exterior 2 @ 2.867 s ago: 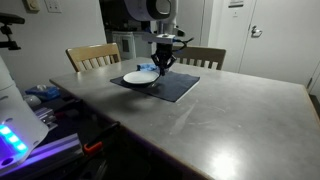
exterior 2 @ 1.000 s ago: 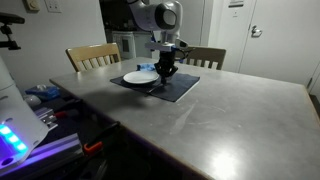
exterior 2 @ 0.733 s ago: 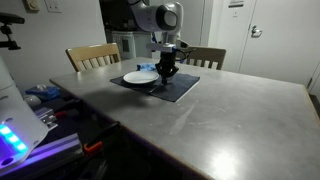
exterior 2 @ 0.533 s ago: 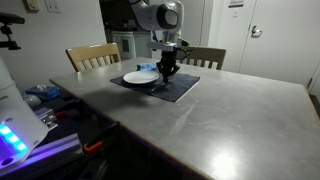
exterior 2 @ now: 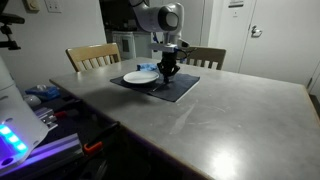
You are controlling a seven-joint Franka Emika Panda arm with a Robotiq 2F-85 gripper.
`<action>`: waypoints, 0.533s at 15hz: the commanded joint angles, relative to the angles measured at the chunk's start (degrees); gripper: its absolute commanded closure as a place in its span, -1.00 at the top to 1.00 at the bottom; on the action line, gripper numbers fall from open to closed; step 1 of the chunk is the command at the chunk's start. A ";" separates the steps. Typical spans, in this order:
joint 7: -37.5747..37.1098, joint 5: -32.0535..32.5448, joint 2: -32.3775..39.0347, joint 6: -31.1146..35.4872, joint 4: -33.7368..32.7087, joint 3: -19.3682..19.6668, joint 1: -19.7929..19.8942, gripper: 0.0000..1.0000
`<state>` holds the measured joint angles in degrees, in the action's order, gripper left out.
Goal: Remove the fork from the white plate and place it on the placemat
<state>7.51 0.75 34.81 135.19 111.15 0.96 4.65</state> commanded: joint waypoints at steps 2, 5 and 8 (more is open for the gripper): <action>1.07 -0.81 2.97 -0.86 -2.88 -0.94 0.70 -0.96; 1.05 -0.79 3.10 -1.06 -3.27 -0.99 0.68 -0.96; 1.35 -1.13 3.25 -1.14 -3.29 -1.31 0.84 -0.32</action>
<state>7.51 0.75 36.39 134.84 109.64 0.62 4.66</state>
